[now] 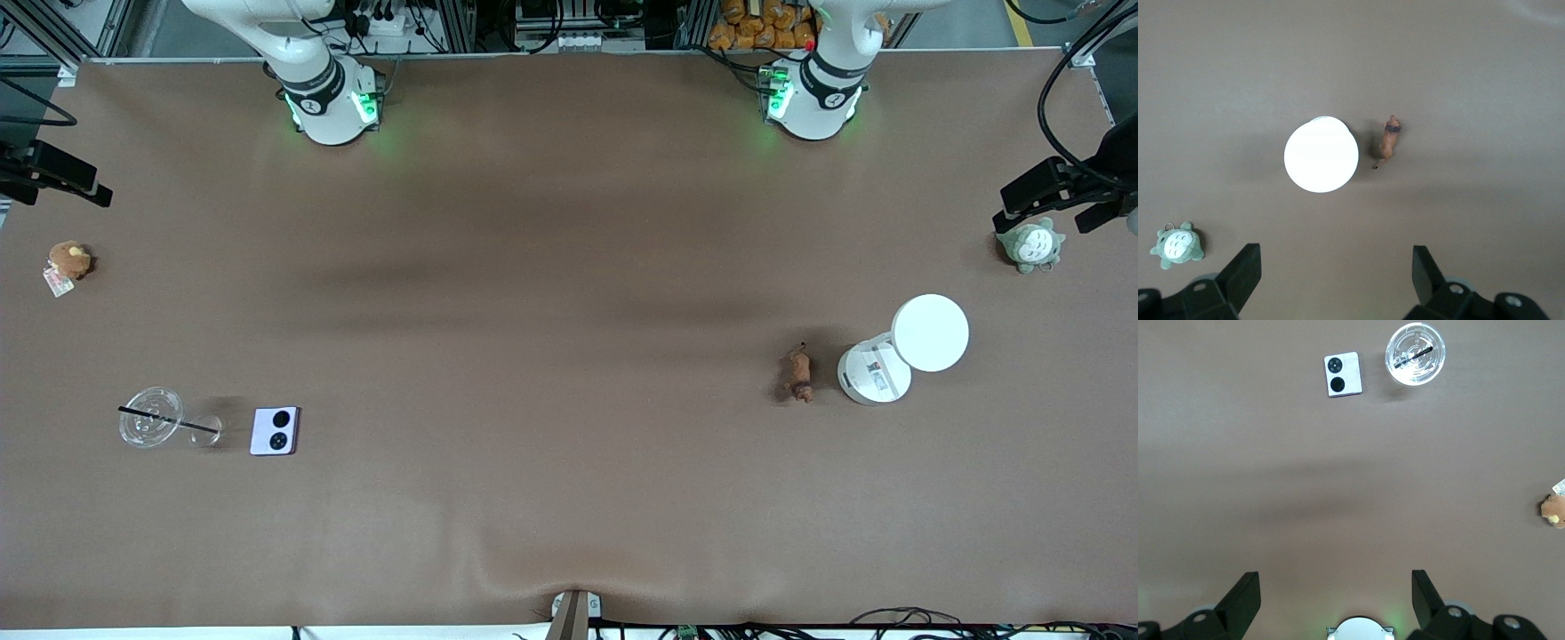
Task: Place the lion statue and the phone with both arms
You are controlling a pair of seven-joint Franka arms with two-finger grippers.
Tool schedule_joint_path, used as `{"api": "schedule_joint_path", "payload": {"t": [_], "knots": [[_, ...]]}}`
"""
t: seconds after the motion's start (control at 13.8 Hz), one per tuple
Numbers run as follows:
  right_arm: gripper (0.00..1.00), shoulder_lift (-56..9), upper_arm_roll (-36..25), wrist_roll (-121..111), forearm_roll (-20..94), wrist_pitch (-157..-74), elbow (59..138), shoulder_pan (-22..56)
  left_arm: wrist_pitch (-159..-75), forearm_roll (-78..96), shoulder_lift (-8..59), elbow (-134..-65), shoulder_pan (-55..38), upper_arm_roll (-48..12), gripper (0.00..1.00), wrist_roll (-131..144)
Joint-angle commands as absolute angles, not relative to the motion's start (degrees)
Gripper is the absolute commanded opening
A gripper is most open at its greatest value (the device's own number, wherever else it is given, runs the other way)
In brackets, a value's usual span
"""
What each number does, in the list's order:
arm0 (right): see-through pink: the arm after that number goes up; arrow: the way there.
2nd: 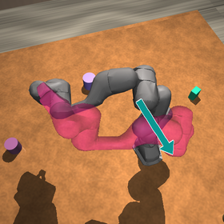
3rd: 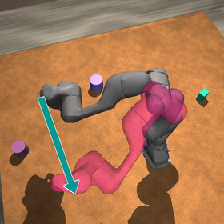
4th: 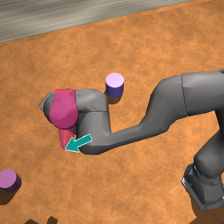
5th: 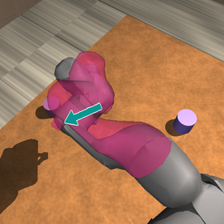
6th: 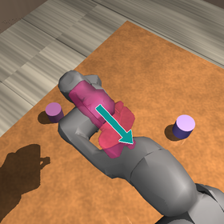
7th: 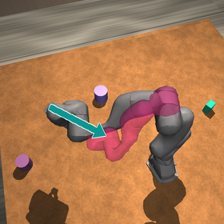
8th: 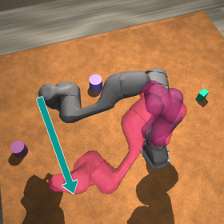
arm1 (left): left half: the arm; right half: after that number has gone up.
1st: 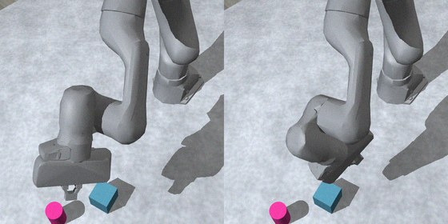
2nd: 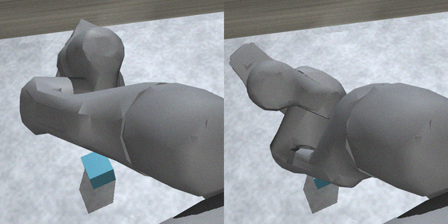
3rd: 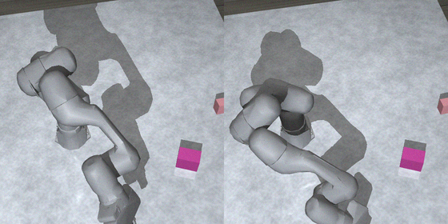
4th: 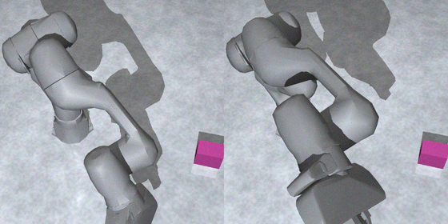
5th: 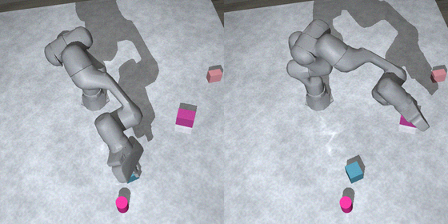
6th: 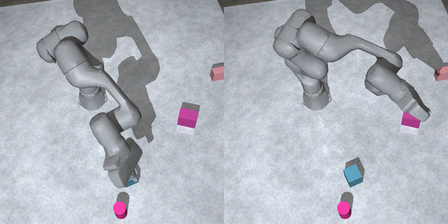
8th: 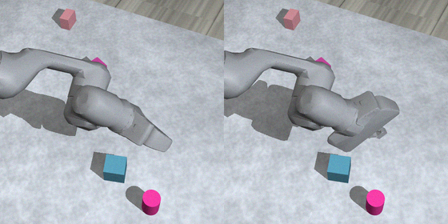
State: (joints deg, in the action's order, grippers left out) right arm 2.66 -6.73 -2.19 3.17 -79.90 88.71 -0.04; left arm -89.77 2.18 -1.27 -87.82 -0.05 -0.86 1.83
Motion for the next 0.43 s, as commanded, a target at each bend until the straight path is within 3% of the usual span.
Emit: {"api": "schedule_joint_path", "payload": {"t": [0.0, 0.36], "knots": [[1.00, 4.0, -8.3, -2.4, 3.3, -80.1, 89.8, 1.9, -88.9, 2.8, -0.3, -86.4, -0.2, -0.7, 1.00, 1.2], [1.00, 4.0, -8.1, -2.1, 3.3, -79.3, 89.8, 2.9, -88.9, 2.8, -0.2, -86.4, -0.2, -0.8, 1.00, 1.2]]}}
